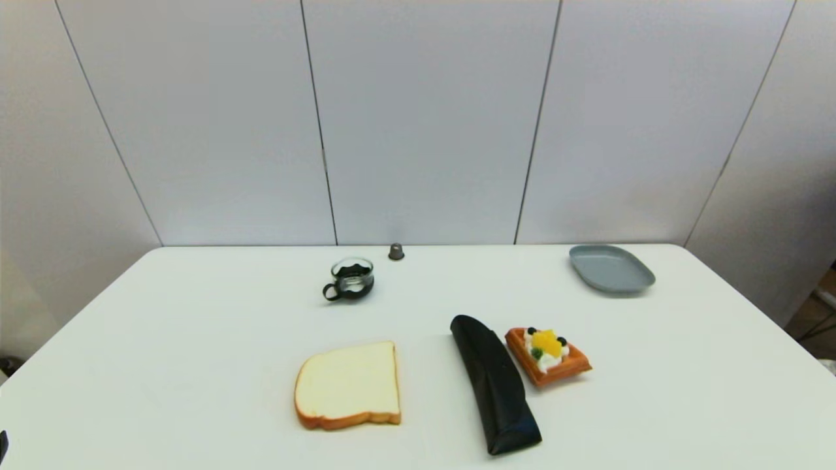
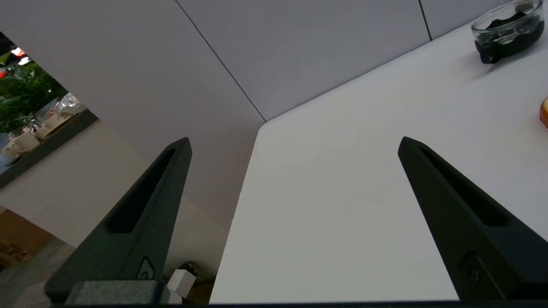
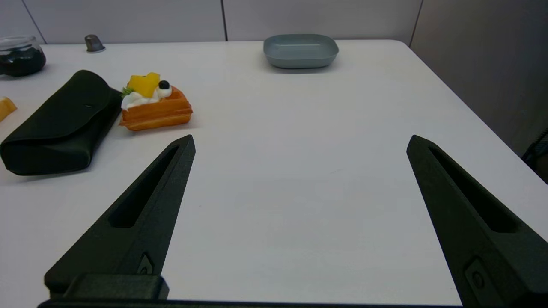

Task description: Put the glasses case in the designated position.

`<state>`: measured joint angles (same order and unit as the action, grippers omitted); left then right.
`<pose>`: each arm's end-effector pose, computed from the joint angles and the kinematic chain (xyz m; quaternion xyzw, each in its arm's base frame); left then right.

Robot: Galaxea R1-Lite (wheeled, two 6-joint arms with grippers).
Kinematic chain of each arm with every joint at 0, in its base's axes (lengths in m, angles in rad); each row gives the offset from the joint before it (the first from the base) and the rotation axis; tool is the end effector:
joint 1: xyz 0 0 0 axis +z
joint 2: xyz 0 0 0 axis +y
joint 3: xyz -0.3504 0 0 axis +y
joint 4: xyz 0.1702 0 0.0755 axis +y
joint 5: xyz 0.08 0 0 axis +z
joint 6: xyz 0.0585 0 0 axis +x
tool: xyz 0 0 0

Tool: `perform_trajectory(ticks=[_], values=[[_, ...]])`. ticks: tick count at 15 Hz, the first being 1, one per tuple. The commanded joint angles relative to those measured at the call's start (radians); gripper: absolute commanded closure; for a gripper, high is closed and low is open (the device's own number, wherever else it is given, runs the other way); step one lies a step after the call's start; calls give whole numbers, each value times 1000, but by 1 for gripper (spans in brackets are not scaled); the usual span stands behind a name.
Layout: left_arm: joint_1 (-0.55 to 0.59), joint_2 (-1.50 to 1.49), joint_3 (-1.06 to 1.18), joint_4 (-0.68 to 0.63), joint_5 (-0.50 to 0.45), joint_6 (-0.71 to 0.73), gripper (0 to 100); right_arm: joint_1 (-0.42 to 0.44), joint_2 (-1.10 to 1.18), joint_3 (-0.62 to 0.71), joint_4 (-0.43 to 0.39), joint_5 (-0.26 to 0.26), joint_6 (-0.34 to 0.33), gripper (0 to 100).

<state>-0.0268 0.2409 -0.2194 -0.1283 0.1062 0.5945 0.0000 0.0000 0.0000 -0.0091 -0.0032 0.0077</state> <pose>-0.0309 0.0070 0.1701 0.2889 -0.0393 0.0535 0.9551 -0.0417 -0.0002 0.0768 0.0039 -0.0046 -0.0016 1.0000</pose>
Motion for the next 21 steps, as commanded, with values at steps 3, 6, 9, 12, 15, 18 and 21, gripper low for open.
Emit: perform_trajectory(ticks=[3, 6, 9, 12, 15, 18, 21], values=[[19, -66, 71, -83, 23, -13, 0, 0, 2, 0, -2, 0, 2, 0], [22, -81, 74, -71, 55, -22, 0, 0, 2, 0, 0, 0, -2, 0], [24, -109, 77, -70, 49, -110, 0, 2, 2, 0, 0, 0, 2, 0], [24, -118, 97, -57, 55, -196, 0, 0, 2, 0, 0, 0, 2, 0], [24, -158, 106, -40, 61, -275, 0, 0, 2, 0, 0, 0, -2, 0], [24, -178, 118, -37, 61, -363, 0, 2, 2, 0, -2, 0, 2, 0], [24, -189, 152, -10, 59, -455, 0, 0, 2, 0, 0, 0, -2, 0]])
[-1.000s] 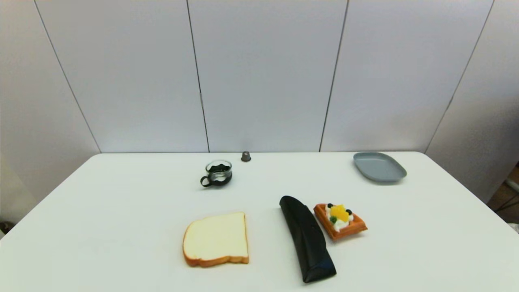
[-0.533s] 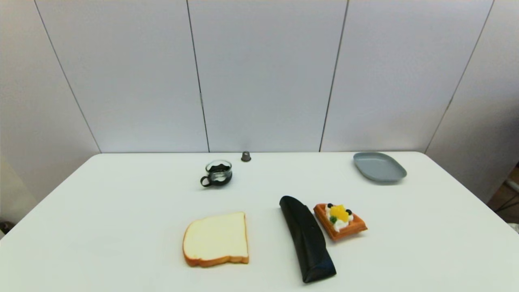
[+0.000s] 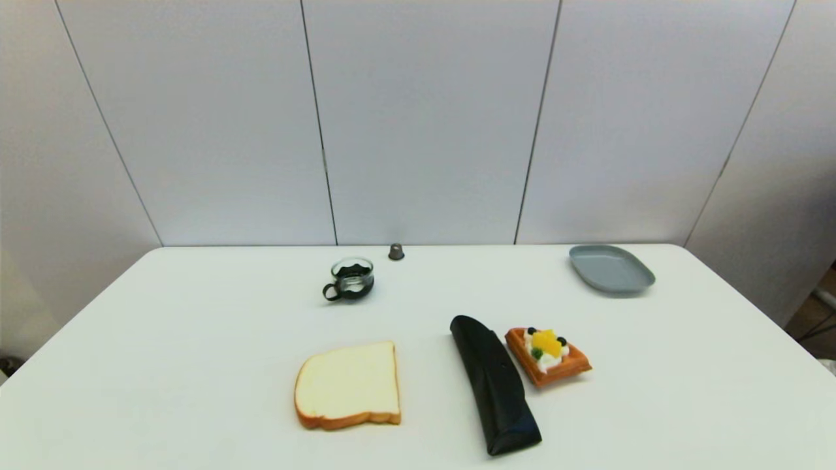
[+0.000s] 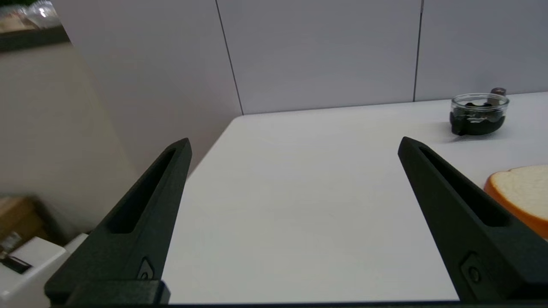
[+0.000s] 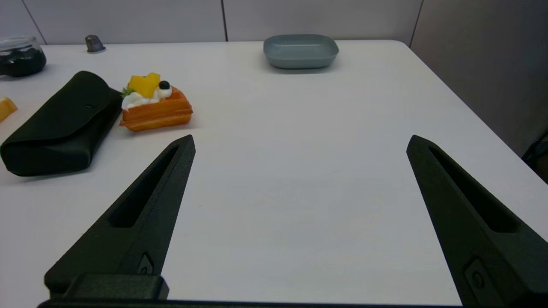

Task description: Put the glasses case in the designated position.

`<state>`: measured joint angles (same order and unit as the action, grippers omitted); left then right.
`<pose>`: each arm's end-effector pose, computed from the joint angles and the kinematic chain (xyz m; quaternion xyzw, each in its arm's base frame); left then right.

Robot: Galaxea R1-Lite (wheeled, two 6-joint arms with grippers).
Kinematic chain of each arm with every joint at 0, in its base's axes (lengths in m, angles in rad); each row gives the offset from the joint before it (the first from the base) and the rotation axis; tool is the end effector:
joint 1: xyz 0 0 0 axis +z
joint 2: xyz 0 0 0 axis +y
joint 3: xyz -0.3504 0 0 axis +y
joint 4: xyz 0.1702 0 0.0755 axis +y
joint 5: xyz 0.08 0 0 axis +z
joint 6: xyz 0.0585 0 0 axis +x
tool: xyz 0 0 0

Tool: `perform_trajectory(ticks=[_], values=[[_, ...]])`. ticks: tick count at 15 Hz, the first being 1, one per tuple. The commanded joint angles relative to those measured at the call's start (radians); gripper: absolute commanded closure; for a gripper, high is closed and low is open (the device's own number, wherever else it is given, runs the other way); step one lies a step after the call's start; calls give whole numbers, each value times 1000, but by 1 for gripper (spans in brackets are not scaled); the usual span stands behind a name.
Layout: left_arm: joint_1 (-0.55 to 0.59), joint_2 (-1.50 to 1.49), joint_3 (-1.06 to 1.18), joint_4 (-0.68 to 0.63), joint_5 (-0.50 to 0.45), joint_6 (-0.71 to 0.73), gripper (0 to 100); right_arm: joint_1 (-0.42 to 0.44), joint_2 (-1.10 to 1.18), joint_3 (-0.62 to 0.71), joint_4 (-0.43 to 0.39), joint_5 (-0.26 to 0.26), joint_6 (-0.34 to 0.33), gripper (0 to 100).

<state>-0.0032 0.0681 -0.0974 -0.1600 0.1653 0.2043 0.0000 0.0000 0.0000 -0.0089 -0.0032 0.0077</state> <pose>-0.0464 0.0098 0.1302 0.0933 -0.0855 0.0898 0.9879 -0.0417 -0.0002 0.0767 0.0039 -0.0045 -0.0016 1.0000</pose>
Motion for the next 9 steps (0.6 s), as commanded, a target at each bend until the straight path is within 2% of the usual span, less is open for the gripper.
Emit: perform_trajectory(ticks=[1, 6, 9], values=[[2, -21, 39, 42, -1, -85, 0, 2, 2, 0, -2, 0, -2, 0], [2, -39, 81, 66, -20, -140, 0, 0, 2, 0, 0, 0, -2, 0], [2, -44, 85, 79, -89, -158, 0, 0, 2, 0, 0, 0, 2, 0]])
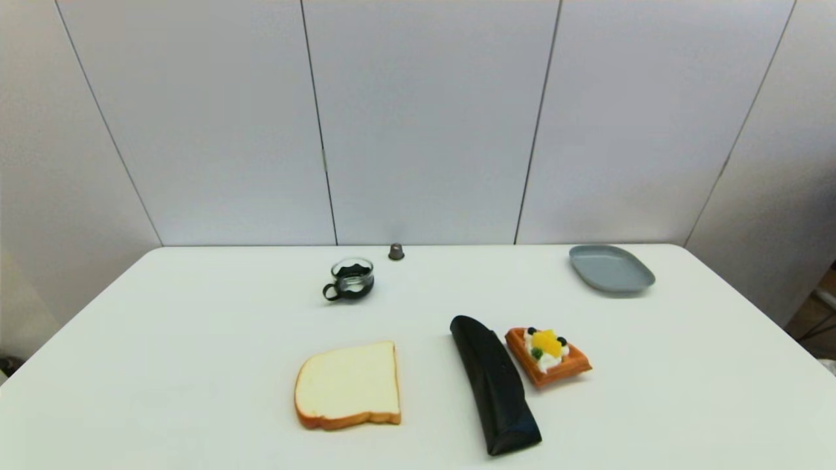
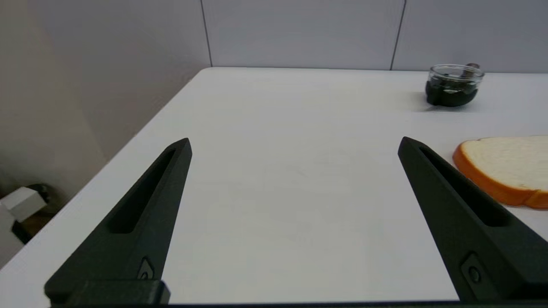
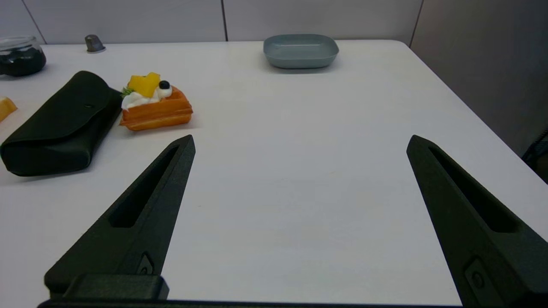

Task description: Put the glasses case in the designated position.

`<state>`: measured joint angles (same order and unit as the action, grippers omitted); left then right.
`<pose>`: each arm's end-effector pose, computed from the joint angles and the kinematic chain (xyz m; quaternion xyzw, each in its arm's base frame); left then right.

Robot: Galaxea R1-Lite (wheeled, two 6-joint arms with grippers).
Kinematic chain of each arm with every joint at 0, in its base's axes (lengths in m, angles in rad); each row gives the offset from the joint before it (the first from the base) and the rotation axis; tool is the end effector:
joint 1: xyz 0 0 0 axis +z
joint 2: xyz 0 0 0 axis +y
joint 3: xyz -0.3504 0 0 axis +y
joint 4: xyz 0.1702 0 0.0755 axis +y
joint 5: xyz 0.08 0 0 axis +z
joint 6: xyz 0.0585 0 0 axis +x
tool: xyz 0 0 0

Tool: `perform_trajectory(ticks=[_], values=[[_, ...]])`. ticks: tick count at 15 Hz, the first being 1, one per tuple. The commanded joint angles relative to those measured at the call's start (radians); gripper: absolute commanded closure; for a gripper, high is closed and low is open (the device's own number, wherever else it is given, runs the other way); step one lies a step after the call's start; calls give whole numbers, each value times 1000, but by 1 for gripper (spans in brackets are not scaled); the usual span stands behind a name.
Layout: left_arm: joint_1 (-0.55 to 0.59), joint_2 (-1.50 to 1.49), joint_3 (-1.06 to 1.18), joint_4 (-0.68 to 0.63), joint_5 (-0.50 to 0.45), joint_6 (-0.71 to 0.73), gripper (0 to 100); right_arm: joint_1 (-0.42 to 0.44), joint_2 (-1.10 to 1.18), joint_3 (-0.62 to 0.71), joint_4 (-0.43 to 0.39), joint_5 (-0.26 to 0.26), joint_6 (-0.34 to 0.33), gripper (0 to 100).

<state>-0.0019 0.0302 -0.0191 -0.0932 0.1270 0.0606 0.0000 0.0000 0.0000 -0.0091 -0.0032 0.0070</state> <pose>-0.0416 0.0075 0.0955 0.0276 -0.0390 0.0637 0.9968 -0.0417 -0.0002 0.0768 0.0035 -0.0046 -0.0016 1.0000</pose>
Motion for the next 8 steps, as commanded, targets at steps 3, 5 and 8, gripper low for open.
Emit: perform_trajectory(ticks=[3, 5, 8], values=[[0, -6, 7, 52, -81, -19, 0, 0, 2, 0, 0, 0, 2, 0], [0, -6, 7, 53, -83, -24, 0, 0, 2, 0, 0, 0, 2, 0], [0, -7, 13, 72, -101, -42, 0, 2, 2, 0, 0, 0, 2, 0]])
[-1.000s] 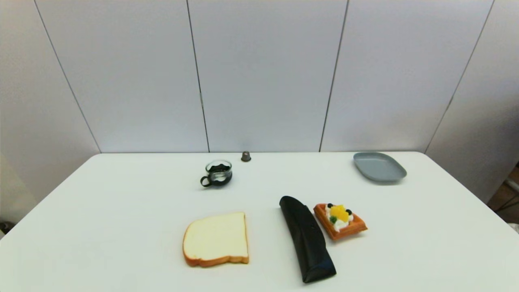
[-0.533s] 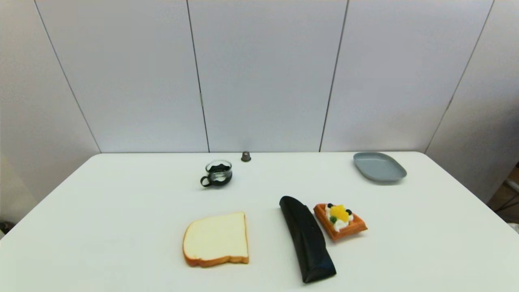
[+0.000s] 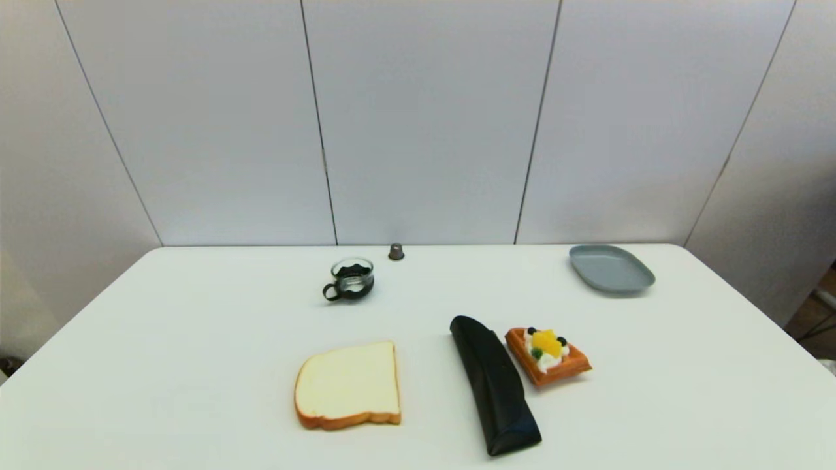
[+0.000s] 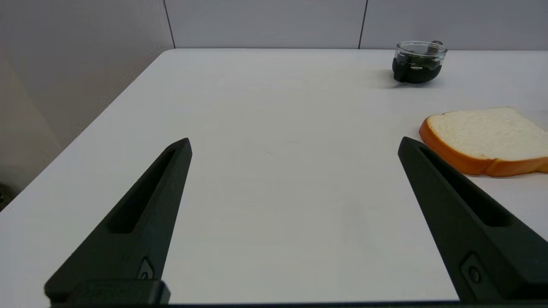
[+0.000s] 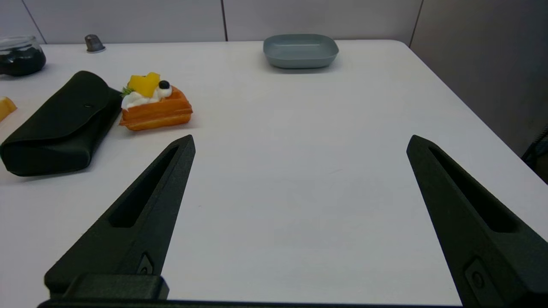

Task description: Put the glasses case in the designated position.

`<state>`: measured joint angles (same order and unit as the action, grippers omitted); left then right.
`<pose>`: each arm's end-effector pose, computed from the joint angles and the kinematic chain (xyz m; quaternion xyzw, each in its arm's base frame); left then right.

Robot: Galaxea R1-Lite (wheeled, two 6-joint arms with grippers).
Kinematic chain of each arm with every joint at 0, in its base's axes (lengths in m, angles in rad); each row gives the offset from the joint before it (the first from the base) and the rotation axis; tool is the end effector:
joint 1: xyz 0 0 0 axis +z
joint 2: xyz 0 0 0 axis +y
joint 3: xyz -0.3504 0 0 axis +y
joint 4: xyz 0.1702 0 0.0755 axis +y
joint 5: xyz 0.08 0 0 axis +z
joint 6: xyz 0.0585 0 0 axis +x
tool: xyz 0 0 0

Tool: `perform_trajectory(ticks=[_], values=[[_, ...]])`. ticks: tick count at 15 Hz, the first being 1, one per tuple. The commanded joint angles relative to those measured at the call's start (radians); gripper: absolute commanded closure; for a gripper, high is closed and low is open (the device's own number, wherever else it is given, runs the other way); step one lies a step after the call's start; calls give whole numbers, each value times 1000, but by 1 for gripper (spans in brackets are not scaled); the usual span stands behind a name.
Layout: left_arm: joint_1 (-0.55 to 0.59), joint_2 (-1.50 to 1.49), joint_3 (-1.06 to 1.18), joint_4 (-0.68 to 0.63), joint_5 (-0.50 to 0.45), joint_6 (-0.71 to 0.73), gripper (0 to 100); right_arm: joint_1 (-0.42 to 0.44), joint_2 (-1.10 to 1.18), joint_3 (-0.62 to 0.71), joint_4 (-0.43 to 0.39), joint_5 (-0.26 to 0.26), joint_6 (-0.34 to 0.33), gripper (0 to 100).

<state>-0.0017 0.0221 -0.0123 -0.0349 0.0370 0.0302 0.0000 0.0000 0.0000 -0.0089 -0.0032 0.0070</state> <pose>-0.0410 0.0022 0.0850 0.0149 -0.0123 0.0178 0.9997 -0.0417 -0.0002 0.0767 0.0035 -0.0045 -0.0016 1.0000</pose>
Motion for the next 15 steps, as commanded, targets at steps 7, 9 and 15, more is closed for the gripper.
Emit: perform_trajectory(ticks=[7, 9, 15], values=[[0, -16, 6, 50, -14, -21, 0, 0, 2, 0, -2, 0, 2, 0], [-1, -21, 5, 53, -31, -21, 0, 0, 2, 0, 0, 0, 2, 0], [0, -22, 8, 46, -31, -21, 0, 0, 2, 0, 0, 0, -1, 0]])
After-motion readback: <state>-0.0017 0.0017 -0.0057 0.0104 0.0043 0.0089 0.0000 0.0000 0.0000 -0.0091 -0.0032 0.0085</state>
